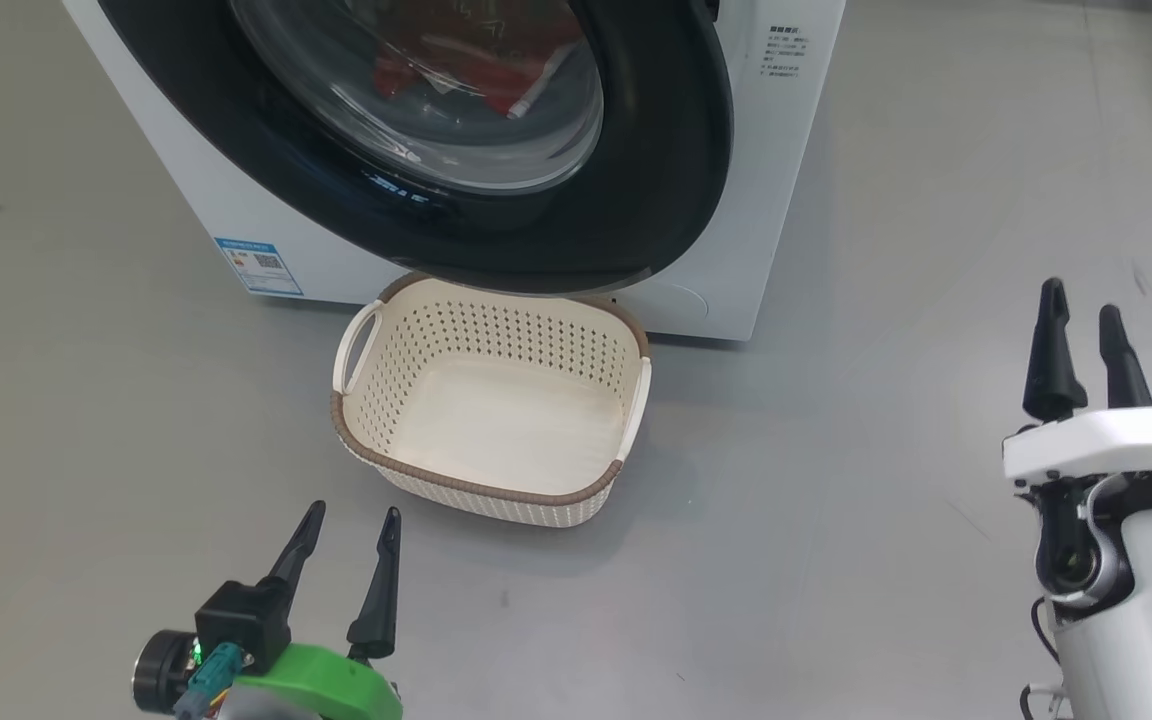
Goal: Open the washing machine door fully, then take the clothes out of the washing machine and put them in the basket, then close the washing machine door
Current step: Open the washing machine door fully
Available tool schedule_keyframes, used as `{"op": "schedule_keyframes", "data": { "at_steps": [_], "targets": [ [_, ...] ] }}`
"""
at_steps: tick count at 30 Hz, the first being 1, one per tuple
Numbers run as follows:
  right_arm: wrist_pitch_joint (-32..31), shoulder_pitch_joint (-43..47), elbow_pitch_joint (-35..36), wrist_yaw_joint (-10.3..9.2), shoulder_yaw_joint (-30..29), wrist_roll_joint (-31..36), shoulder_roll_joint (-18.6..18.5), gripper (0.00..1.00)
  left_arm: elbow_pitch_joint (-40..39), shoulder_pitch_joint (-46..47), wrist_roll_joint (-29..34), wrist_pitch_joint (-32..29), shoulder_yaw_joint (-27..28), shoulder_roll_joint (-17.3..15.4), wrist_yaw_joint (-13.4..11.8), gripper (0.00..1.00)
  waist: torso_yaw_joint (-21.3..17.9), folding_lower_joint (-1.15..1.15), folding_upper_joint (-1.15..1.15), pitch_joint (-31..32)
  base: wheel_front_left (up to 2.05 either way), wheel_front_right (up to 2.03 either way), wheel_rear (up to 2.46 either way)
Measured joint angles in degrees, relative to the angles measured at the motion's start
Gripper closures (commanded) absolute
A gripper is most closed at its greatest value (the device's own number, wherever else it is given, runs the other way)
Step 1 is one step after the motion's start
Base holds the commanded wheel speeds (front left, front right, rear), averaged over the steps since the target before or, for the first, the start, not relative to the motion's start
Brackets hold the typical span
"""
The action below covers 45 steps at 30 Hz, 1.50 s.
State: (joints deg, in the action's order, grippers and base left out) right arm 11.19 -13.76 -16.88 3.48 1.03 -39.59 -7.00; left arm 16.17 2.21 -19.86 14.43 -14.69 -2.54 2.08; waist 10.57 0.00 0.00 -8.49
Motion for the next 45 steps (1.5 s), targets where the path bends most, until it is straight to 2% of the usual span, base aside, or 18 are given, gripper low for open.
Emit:
{"op": "schedule_keyframes", "data": {
  "at_steps": [1, 2, 3, 4, 5, 14, 23, 33, 45],
  "targets": [
    [-0.65, -0.96, -0.16, 0.02, -0.57, -0.99, -0.01, 0.05, -0.05, 0.35, -0.04, 0.0, -0.32, 0.01, 0.02, 0.0, 0.19, 0.0, 0.0, -0.36, 0.0, 0.0, 0.0],
    [-1.21, -1.96, -0.2, 0.21, -1.09, -1.89, -0.04, 0.36, -0.09, 0.74, -0.15, 0.0, -0.6, 0.02, 0.11, 0.0, 0.41, 0.0, 0.0, -0.73, 0.0, 0.0, 0.0],
    [-1.67, -3.01, -0.24, 0.52, -1.62, -2.88, -0.04, 0.57, -0.12, 1.09, -0.18, 0.0, -0.87, 0.03, 0.18, 0.0, 0.63, 0.0, 0.0, -1.09, 0.0, 0.0, 0.0],
    [-2.18, -4.15, -0.33, 0.52, -2.14, -3.96, -0.03, 0.71, -0.15, 1.39, -0.26, 0.0, -1.1, 0.03, 0.2, 0.0, 0.87, 0.0, 0.0, -1.44, 0.0, 0.0, 0.0],
    [-2.63, -5.37, -0.48, 0.52, -2.67, -4.67, -0.09, 1.0, -0.18, 1.6, -0.36, 0.0, -1.3, 0.05, 0.22, 0.0, 1.13, 0.0, 0.0, -1.8, 0.0, 0.0, 0.0],
    [-7.75, -15.23, -2.25, 0.52, -5.3, -9.62, -1.66, 1.0, -0.52, 3.52, -1.93, 0.0, -3.21, 0.09, 0.21, 0.0, 3.67, 0.0, 0.0, -5.13, 0.0, 0.0, 0.0],
    [-15.96, -24.54, -6.6, 0.33, -6.65, -17.13, -1.67, 1.0, -0.88, 6.19, -3.48, 0.0, -5.73, 0.16, -0.07, 0.0, 6.69, 0.0, 0.0, -8.21, 0.0, 0.0, 0.0],
    [-27.72, -32.77, -11.91, -1.68, -6.94, -26.19, -0.16, 1.0, -0.98, 7.59, -5.36, 0.0, -7.83, 0.25, -0.56, 0.0, 9.86, 0.0, 0.0, -10.8, 0.0, 0.0, 0.0],
    [-36.38, -38.69, -16.24, -3.65, -7.77, -30.95, -0.98, 1.0, -0.93, 8.68, -7.21, 0.0, -9.78, 0.4, -1.36, 0.0, 13.05, 0.0, 0.0, -12.52, 0.0, 0.0, 0.0]
  ]
}}
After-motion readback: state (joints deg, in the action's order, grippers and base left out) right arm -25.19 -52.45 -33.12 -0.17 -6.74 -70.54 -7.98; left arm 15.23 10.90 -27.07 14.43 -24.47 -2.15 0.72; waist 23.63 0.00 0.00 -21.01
